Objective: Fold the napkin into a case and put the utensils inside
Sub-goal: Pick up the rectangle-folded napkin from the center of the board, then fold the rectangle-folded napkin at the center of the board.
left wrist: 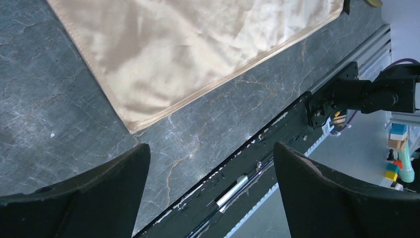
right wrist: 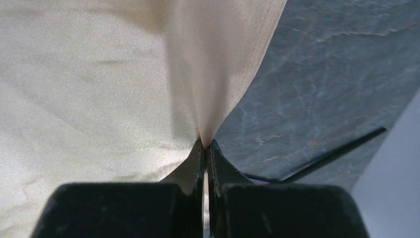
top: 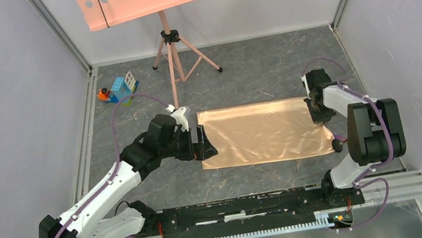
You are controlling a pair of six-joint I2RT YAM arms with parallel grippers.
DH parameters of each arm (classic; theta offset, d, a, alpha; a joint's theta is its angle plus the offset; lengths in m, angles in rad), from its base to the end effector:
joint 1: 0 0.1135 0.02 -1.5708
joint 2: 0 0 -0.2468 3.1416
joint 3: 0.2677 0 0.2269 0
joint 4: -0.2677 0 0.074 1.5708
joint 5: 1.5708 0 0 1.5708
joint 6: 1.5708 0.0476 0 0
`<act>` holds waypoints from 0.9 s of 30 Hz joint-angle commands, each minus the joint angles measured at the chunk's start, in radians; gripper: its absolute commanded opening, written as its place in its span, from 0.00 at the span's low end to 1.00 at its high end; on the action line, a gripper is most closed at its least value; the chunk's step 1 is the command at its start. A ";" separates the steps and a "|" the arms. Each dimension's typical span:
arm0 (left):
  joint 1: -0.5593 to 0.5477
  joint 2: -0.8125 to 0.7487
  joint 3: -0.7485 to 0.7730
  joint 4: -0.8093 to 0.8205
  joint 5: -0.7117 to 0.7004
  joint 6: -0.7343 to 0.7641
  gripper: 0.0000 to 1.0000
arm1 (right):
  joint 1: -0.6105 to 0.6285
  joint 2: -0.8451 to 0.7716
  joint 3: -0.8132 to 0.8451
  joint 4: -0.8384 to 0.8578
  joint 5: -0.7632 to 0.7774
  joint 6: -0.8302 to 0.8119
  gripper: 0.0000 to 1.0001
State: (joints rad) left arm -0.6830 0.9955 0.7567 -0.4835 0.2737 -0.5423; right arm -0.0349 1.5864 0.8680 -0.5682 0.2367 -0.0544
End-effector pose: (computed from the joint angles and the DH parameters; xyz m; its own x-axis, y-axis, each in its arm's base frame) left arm 0.1489 -0.1377 0.2479 -0.8340 0.0380 -0.5504 0.3905 0.7454 -0.5403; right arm 0.2613 -0.0203 0.1460 -0.9633 -0.0192 -0.2677 0.0473 0.9696 -0.2400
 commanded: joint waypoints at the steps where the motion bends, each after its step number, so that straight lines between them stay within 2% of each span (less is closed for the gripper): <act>1: -0.001 0.009 0.037 0.044 0.050 0.002 1.00 | 0.008 -0.045 0.008 0.018 0.182 -0.002 0.00; 6: 0.009 -0.008 0.027 0.037 0.040 -0.003 1.00 | 0.074 -0.055 0.040 -0.010 0.210 -0.002 0.00; 13: 0.031 -0.027 0.003 0.034 0.035 -0.009 1.00 | 0.180 -0.085 0.087 -0.068 0.161 0.022 0.00; 21: 0.045 -0.021 0.005 0.043 0.035 -0.009 1.00 | 0.450 -0.094 0.184 -0.152 0.068 0.158 0.00; 27: 0.052 -0.027 -0.004 0.040 0.028 -0.009 1.00 | 0.667 0.013 0.300 -0.118 -0.006 0.270 0.00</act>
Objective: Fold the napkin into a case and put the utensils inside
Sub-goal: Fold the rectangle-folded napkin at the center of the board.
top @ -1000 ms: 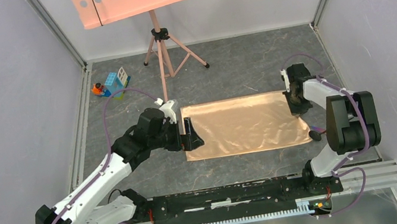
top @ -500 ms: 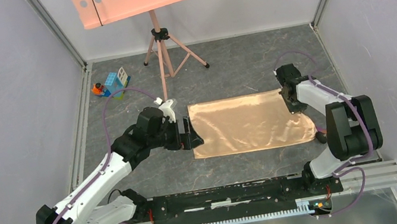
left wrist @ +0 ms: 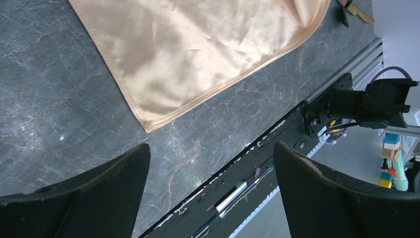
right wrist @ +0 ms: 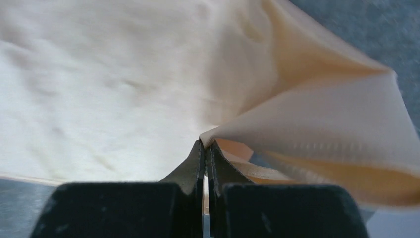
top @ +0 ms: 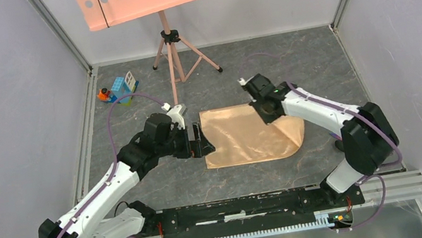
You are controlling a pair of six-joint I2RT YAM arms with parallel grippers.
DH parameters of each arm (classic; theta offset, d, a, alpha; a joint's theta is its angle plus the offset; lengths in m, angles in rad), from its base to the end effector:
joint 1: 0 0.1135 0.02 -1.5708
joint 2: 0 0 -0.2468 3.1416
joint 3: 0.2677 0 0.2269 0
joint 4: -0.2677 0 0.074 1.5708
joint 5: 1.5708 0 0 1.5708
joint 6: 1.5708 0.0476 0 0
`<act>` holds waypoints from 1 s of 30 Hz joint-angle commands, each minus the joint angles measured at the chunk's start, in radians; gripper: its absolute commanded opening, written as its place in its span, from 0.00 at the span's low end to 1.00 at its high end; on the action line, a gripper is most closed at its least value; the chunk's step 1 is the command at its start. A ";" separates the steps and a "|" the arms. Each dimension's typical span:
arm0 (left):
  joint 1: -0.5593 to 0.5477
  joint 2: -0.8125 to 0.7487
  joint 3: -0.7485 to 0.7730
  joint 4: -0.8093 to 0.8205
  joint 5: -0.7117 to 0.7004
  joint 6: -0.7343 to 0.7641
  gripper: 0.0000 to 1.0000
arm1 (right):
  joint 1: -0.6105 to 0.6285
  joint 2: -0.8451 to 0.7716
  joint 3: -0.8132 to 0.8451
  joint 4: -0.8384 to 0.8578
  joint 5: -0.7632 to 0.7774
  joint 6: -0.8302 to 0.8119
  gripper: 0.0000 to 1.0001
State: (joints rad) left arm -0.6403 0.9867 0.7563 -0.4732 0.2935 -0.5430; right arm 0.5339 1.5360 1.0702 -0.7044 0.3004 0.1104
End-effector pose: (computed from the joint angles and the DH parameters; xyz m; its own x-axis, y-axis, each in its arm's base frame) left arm 0.1536 -0.1316 0.2505 -0.8311 0.0024 -0.5561 0.3730 0.7441 -0.5542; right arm 0.2486 0.1306 0.2055 -0.8305 -0.3687 -0.4176 -0.2971 0.9273 -0.2279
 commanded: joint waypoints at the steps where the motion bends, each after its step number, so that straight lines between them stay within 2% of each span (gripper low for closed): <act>1: 0.010 -0.020 -0.006 0.027 0.007 -0.011 1.00 | 0.130 0.086 0.122 0.027 -0.089 0.121 0.00; 8: 0.020 -0.064 -0.043 0.021 -0.041 -0.039 1.00 | 0.219 0.204 0.226 0.137 -0.256 0.206 0.00; 18: 0.050 -0.194 -0.135 0.046 -0.126 -0.156 1.00 | 0.240 0.283 0.277 0.210 -0.404 0.252 0.00; 23: 0.062 -0.243 -0.128 -0.002 -0.179 -0.143 1.00 | 0.241 0.322 0.285 0.237 -0.427 0.270 0.00; 30: 0.067 -0.263 -0.127 -0.015 -0.182 -0.135 1.00 | 0.242 0.351 0.306 0.259 -0.456 0.294 0.00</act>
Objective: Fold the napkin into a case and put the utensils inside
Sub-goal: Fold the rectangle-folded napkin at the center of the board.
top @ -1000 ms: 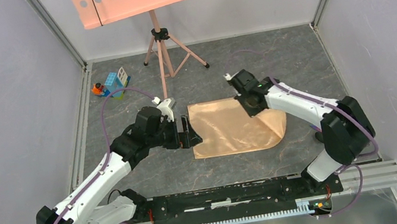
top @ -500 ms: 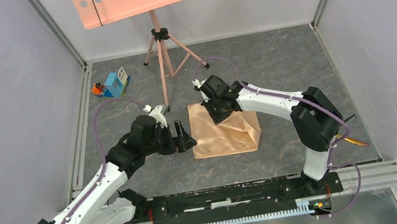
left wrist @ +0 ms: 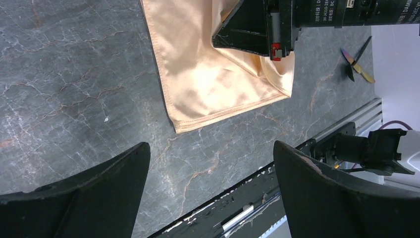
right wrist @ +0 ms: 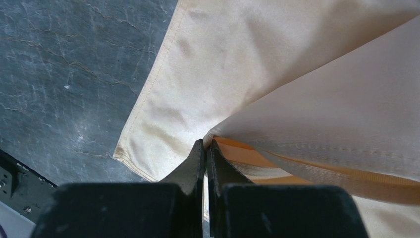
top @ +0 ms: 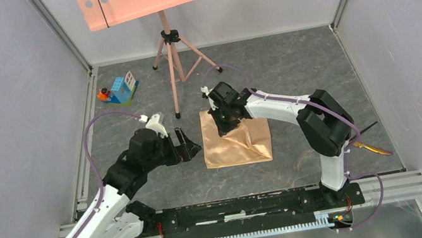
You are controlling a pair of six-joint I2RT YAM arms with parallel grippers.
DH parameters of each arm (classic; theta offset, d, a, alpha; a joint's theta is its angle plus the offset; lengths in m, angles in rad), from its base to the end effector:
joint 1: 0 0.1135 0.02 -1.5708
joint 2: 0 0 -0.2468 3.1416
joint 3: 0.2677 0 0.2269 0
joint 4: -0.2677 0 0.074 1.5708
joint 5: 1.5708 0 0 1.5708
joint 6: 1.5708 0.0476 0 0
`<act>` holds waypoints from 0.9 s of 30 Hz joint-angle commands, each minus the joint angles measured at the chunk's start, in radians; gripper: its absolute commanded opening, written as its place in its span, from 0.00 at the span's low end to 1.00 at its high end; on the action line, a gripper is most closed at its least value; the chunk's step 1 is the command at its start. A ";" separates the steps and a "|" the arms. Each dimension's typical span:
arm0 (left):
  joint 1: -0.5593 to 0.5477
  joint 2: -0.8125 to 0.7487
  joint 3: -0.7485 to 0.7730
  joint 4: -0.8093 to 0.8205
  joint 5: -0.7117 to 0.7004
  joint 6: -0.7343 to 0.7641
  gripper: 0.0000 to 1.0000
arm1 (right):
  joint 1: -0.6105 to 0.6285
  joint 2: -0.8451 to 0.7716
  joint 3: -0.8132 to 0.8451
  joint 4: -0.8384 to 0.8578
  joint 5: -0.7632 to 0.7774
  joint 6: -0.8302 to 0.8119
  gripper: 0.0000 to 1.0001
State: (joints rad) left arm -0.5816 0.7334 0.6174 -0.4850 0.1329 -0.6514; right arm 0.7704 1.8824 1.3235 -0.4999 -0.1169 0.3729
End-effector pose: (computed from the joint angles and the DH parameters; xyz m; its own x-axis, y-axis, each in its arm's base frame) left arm 0.1310 -0.0937 0.2445 -0.7613 -0.2187 -0.6105 0.2192 0.7992 -0.5596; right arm 0.2634 0.2633 0.1775 -0.8495 -0.3202 -0.4192 -0.4544 0.8479 0.2732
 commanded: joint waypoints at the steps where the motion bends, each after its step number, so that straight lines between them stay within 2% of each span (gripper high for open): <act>1: 0.008 -0.010 0.010 -0.003 -0.023 -0.027 1.00 | 0.005 0.009 0.058 0.058 -0.048 0.037 0.00; 27: 0.021 -0.015 0.012 -0.012 -0.007 -0.009 1.00 | 0.022 0.101 0.143 0.078 -0.097 0.053 0.00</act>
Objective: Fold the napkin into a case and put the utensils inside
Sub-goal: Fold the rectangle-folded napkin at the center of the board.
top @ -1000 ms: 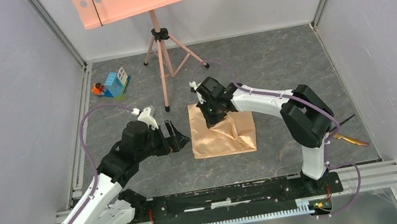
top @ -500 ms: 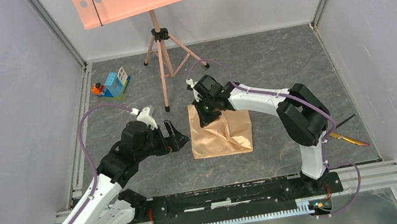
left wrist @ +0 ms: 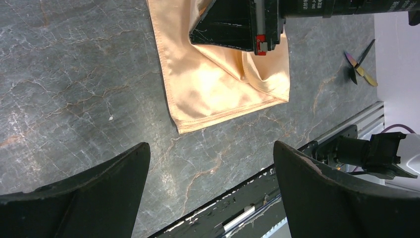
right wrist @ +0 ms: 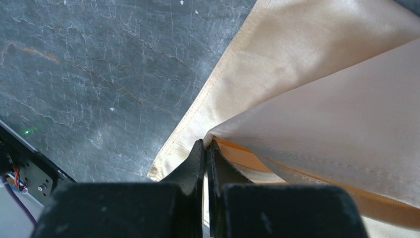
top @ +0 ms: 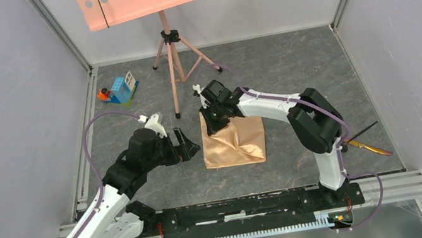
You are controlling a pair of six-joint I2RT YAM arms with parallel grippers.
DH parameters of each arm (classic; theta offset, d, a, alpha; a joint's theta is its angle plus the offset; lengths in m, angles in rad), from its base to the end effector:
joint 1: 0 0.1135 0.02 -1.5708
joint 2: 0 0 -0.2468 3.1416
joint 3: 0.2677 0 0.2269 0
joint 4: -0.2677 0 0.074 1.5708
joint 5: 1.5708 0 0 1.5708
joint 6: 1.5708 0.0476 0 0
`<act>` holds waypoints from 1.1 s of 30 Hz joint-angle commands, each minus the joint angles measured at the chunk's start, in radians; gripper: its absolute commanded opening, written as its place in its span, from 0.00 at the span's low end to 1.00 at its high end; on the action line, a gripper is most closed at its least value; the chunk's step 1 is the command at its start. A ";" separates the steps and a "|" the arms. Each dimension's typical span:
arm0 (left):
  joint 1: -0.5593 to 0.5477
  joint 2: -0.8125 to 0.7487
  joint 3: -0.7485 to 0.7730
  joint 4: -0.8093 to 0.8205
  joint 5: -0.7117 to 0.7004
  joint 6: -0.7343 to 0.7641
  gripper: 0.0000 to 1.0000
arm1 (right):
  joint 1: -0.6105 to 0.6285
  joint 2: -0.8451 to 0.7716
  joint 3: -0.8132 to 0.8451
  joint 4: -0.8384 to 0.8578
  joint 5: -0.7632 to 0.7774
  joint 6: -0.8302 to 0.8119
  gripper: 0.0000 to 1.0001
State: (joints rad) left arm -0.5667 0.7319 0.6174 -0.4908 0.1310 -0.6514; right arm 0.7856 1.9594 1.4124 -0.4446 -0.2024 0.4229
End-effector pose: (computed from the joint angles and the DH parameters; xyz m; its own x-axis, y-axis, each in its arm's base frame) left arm 0.1319 -0.0913 0.2441 -0.7594 -0.2292 -0.6089 0.2043 0.8045 -0.5577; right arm 0.2744 0.2880 0.1784 -0.8558 -0.2875 -0.4301 -0.4599 0.8035 0.3780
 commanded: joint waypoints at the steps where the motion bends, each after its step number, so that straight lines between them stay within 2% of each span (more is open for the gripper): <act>1: 0.006 -0.015 0.013 -0.007 -0.005 -0.007 1.00 | 0.006 0.029 0.059 0.021 -0.014 0.003 0.00; 7: 0.011 -0.023 0.009 -0.015 -0.007 -0.004 1.00 | 0.006 0.063 0.079 0.024 -0.018 0.003 0.00; 8: 0.011 -0.024 0.010 -0.018 -0.008 -0.004 1.00 | 0.006 0.071 0.087 0.022 -0.021 0.003 0.05; 13: 0.014 -0.033 0.009 -0.028 -0.016 0.002 1.00 | 0.003 0.023 0.097 0.043 -0.056 0.006 0.51; 16: 0.016 -0.032 0.014 -0.034 -0.012 0.002 1.00 | -0.023 -0.117 0.034 0.042 -0.031 -0.005 0.68; 21: 0.018 -0.030 0.017 -0.039 -0.009 -0.008 1.00 | -0.148 -0.372 -0.244 0.106 -0.046 -0.066 0.77; 24: 0.018 -0.029 0.010 -0.031 0.011 -0.026 1.00 | -0.243 -0.458 -0.395 0.203 -0.140 -0.094 0.78; 29: 0.019 -0.005 -0.004 -0.018 0.084 -0.074 1.00 | -0.273 -0.406 -0.424 0.258 -0.189 -0.179 0.78; 33: 0.019 0.013 0.004 -0.014 0.122 -0.110 1.00 | -0.301 -0.337 -0.463 0.352 -0.248 -0.184 0.78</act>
State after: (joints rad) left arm -0.5556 0.7326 0.6155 -0.5362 0.1898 -0.6880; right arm 0.5018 1.5723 0.9817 -0.2115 -0.3645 0.2852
